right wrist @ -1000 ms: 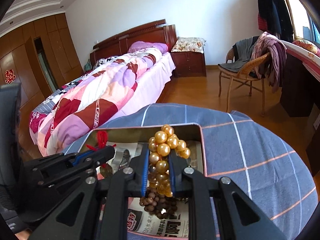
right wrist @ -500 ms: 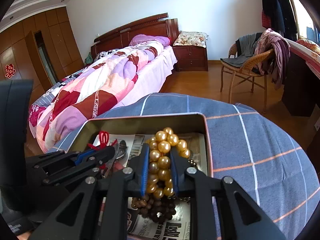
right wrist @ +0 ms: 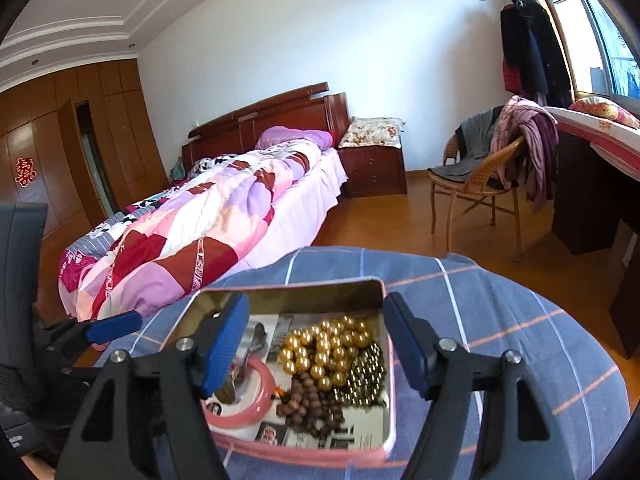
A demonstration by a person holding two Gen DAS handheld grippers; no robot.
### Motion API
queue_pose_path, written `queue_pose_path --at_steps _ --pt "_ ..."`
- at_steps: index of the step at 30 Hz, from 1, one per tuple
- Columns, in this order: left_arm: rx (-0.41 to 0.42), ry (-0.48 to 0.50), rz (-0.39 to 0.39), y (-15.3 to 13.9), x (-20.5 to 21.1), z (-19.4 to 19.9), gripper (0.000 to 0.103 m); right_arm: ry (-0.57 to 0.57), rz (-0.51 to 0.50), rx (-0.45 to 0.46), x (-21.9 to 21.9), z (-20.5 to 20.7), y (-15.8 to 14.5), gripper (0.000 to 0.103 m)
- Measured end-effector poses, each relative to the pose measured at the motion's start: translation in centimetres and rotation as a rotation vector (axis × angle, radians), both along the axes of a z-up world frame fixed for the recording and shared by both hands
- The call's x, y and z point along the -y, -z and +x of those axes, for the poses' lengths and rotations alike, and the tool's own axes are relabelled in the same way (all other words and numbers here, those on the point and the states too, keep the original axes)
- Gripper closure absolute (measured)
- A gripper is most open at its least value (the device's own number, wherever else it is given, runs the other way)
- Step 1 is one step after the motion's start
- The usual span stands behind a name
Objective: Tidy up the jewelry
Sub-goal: 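Move the right tool to the silver bangle while the left tool approaches the dark bead bracelet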
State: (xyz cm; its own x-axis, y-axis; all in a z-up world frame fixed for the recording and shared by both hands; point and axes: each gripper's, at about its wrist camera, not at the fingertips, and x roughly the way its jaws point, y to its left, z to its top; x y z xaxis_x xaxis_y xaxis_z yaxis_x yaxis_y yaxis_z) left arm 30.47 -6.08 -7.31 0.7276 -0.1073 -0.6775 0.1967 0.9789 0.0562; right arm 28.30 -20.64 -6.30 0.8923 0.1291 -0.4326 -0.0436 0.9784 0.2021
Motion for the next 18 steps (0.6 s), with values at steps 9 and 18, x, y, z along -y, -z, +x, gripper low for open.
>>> queue_pose_path --at_steps 9,18 --pt "-0.01 -0.037 -0.023 0.2 -1.7 -3.6 0.022 0.04 0.014 -0.043 0.5 -4.2 0.4 0.03" --pt "0.006 -0.066 -0.028 0.8 -3.1 -8.3 0.022 0.056 0.011 -0.054 0.4 -7.8 0.8 0.03"
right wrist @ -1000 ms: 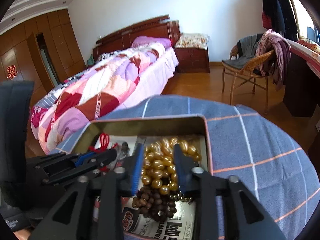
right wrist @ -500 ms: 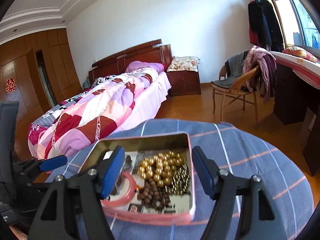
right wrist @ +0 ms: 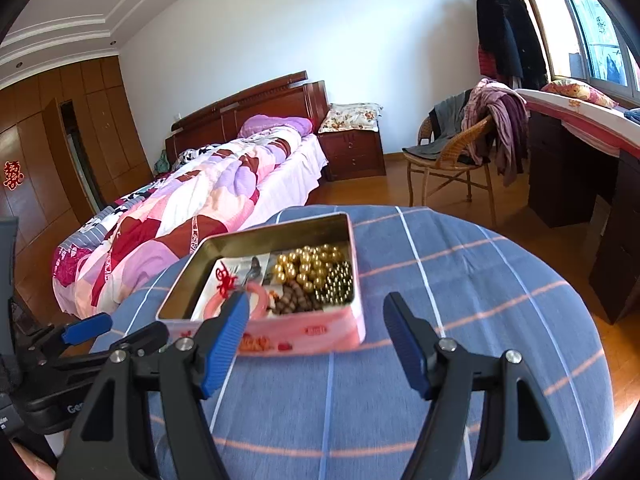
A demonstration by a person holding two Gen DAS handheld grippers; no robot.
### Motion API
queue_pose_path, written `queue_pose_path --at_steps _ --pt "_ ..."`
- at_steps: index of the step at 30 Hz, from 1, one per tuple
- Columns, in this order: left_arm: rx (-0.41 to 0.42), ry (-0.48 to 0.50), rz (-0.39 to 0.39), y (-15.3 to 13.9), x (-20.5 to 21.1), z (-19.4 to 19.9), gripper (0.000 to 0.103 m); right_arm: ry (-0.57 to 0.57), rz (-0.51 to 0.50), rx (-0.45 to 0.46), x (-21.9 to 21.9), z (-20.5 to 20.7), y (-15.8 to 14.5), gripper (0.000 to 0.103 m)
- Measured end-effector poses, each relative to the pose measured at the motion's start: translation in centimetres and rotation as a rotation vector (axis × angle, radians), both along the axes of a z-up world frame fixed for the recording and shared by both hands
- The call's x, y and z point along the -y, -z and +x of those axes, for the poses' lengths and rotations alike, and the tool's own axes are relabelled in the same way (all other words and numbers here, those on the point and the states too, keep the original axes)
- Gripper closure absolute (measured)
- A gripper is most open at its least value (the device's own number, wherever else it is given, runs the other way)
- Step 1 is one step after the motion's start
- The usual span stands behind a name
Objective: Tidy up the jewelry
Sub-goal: 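Move the right tool to the silver bangle while the left tool approaches the dark bead bracelet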
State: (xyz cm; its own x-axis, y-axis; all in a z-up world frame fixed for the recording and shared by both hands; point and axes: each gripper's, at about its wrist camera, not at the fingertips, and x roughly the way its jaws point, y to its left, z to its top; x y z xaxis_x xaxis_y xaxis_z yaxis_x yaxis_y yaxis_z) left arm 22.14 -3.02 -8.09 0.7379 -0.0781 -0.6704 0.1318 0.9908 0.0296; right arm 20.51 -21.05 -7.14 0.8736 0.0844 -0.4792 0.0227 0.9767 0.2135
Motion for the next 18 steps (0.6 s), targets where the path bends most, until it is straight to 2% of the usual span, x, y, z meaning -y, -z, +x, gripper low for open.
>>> queue_pose_path --at_steps 7,12,18 --pt "-0.02 -0.025 -0.043 0.9 -1.8 -3.0 0.022 0.011 -0.033 -0.074 -1.0 -1.8 1.3 0.03" --pt "-0.012 -0.046 -0.021 1.7 -2.7 -5.0 0.022 -0.003 -0.088 -0.098 -2.1 -3.0 1.3 0.03" --pt "-0.031 -0.061 -0.037 2.8 -3.9 -6.6 0.022 -0.024 -0.105 -0.116 -3.3 -4.2 1.5 0.03"
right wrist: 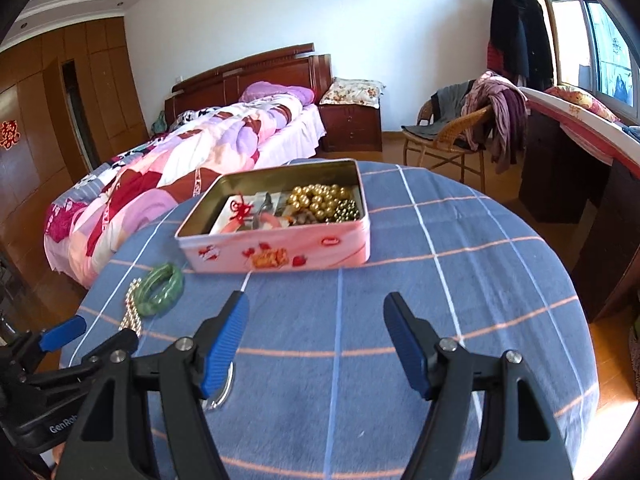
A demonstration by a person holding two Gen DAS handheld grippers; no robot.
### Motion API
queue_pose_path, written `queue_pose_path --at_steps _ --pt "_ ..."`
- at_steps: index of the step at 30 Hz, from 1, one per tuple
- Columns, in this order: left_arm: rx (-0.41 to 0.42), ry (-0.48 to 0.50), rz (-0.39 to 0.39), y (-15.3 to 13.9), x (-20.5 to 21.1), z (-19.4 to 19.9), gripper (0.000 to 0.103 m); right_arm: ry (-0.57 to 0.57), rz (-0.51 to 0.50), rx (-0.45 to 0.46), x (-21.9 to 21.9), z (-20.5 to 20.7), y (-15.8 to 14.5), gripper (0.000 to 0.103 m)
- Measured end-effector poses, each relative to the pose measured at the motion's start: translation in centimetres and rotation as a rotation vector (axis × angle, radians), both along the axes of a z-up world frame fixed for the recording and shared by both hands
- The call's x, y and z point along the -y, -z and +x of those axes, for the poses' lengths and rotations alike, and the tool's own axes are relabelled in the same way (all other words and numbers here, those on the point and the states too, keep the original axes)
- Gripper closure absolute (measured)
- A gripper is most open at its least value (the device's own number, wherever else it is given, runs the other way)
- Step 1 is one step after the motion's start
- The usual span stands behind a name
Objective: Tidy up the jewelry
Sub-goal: 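Move the right tool to the silver bangle while the left tool approaches the dark bead bracelet, then grasp the silver bangle with the right tool while the left tool grasps the dark bead bracelet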
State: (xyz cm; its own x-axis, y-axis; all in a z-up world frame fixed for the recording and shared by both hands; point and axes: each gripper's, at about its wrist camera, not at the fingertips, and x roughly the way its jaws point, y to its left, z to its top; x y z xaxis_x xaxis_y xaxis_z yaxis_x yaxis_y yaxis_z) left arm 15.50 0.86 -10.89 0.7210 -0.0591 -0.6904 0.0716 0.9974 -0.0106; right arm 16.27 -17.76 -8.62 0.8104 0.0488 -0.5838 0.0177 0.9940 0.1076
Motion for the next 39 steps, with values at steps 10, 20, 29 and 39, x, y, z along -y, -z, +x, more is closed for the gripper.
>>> queue_pose_path --at_steps 10,20,29,39 --pt "-0.004 -0.015 0.003 0.7 -2.5 -1.4 0.022 -0.024 -0.014 -0.022 -0.9 -1.0 0.5 0.03" --pt "-0.044 -0.03 -0.015 2.5 -5.4 -2.2 0.022 -0.074 0.03 -0.074 -1.2 -1.5 1.2 0.03" --pt "-0.046 -0.012 -0.031 2.5 -5.4 -1.9 0.022 -0.232 0.037 -0.167 -5.4 0.2 2.5 0.026" --pt "-0.056 0.034 0.0 2.6 -4.8 -1.6 0.022 -0.29 -0.099 -0.29 -9.0 2.6 4.7 0.025"
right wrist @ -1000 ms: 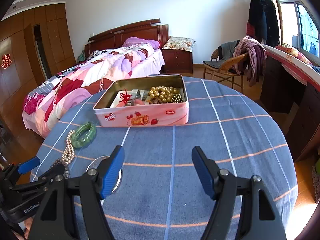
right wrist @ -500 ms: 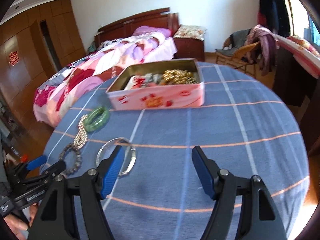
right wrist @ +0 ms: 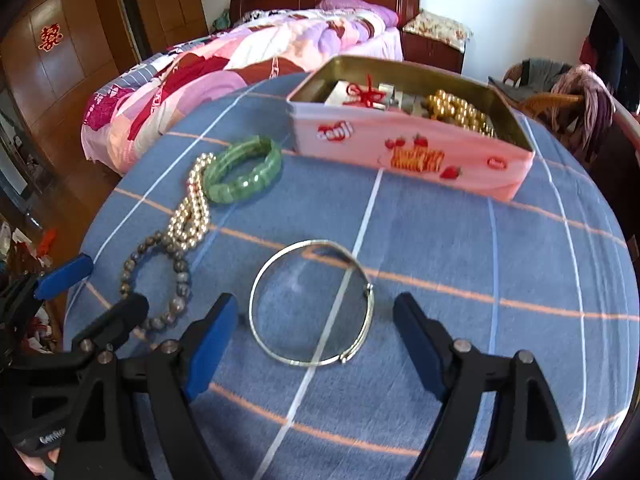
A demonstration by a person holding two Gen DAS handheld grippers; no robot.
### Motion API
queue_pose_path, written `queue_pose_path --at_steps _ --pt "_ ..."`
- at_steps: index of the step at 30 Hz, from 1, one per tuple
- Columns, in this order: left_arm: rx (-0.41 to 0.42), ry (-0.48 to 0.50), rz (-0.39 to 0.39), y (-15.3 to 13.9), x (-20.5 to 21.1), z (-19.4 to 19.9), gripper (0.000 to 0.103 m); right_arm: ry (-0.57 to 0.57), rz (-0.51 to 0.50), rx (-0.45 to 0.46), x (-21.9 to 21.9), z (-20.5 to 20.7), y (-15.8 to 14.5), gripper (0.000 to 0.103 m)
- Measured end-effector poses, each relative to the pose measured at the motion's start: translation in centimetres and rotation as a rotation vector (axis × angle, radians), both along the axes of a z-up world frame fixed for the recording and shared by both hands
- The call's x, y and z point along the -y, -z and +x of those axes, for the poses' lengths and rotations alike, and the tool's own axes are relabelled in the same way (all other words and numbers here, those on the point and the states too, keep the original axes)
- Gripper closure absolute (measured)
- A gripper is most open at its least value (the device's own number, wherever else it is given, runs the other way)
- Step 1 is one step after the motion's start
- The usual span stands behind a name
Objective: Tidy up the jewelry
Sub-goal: 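Grasp the silver bangle with the right tool while the left tool grasps the dark bead bracelet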
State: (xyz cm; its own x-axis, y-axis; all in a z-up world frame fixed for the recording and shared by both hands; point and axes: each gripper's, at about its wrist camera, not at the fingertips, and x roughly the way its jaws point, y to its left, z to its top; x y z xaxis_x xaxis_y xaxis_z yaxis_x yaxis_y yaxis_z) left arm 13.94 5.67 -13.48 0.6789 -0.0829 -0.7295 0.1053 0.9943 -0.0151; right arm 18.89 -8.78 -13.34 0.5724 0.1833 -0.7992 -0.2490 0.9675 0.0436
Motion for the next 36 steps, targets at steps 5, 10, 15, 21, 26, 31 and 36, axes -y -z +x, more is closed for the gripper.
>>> queue_pose_path --at_steps 5,10,15,21,26,31,36 --pt "-0.014 0.009 -0.023 -0.1 0.7 1.0 0.02 -0.008 -0.004 0.008 1.2 -0.5 0.0 0.037" --pt "-0.04 0.007 -0.047 -0.2 1.2 2.1 0.018 0.117 0.129 0.037 5.1 -0.7 -0.8 0.037" --pt "-0.061 0.021 0.129 0.4 3.4 2.5 0.018 0.173 0.165 0.024 6.3 -0.5 -0.7 0.037" --pt "-0.077 0.089 0.018 0.2 2.8 2.1 0.068 0.167 0.141 0.024 5.7 -0.6 -0.9 0.036" --pt "-0.06 0.1 -0.028 0.3 1.8 1.6 0.095 0.167 0.145 0.024 5.9 -0.6 -0.9 0.036" --pt "-0.053 0.093 -0.13 0.2 1.1 1.1 0.094 0.18 0.176 0.03 6.7 -0.6 -1.1 0.037" --pt "-0.037 0.117 -0.186 -0.6 1.5 0.9 0.095 0.182 0.225 0.084 7.4 -1.4 -1.9 0.037"
